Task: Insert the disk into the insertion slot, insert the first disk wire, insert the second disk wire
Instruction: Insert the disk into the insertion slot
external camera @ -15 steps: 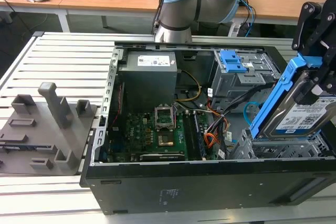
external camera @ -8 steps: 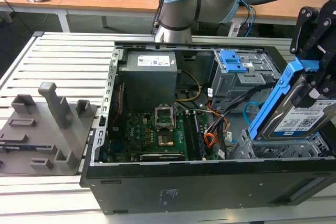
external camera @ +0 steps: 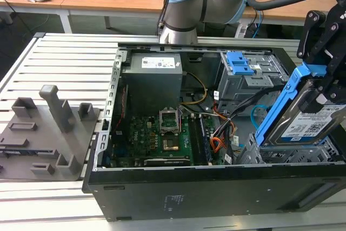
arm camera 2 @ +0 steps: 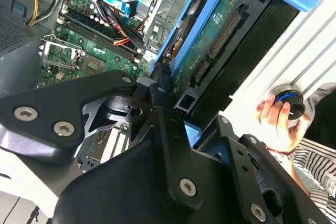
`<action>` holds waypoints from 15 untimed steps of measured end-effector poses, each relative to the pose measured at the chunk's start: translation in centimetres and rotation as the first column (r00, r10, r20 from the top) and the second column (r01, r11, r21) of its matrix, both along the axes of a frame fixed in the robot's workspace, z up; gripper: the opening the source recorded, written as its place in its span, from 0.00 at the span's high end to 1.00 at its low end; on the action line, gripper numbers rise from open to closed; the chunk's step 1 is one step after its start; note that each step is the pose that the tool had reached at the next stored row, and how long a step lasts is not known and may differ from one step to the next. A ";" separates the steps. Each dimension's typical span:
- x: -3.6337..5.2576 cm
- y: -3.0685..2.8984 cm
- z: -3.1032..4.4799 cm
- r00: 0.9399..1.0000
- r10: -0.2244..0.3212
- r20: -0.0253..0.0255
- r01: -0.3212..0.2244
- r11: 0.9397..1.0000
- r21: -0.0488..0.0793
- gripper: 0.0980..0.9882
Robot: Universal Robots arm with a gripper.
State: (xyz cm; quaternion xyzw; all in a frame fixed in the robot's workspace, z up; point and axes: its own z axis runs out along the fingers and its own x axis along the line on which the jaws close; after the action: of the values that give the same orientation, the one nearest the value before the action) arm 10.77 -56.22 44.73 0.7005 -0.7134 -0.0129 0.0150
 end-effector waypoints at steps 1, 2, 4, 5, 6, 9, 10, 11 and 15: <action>0.00 0.00 -0.03 1.000 0.000 0.000 0.000 1.000 0.000 0.70; 0.00 0.00 -0.08 1.000 0.000 0.000 0.000 1.000 0.000 0.70; 0.00 0.00 -0.15 1.000 0.000 0.000 0.000 1.000 0.000 0.70; 0.00 0.00 -0.20 1.000 0.000 0.000 0.000 1.000 0.000 0.70; 0.00 0.00 -0.24 1.000 0.000 0.000 0.000 1.000 0.000 0.70; 0.00 0.00 -0.37 1.000 0.000 0.000 0.000 1.000 0.000 0.70; 0.00 0.00 -0.40 1.000 0.000 0.000 0.000 1.000 0.000 0.70; 0.00 0.00 -0.45 1.000 0.000 0.000 0.000 1.000 0.000 0.70; 0.02 0.00 -0.77 1.000 0.000 0.000 0.000 1.000 0.000 0.70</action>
State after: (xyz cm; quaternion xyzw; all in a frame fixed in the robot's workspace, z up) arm 10.79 -56.22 43.96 0.7005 -0.7134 -0.0129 0.0150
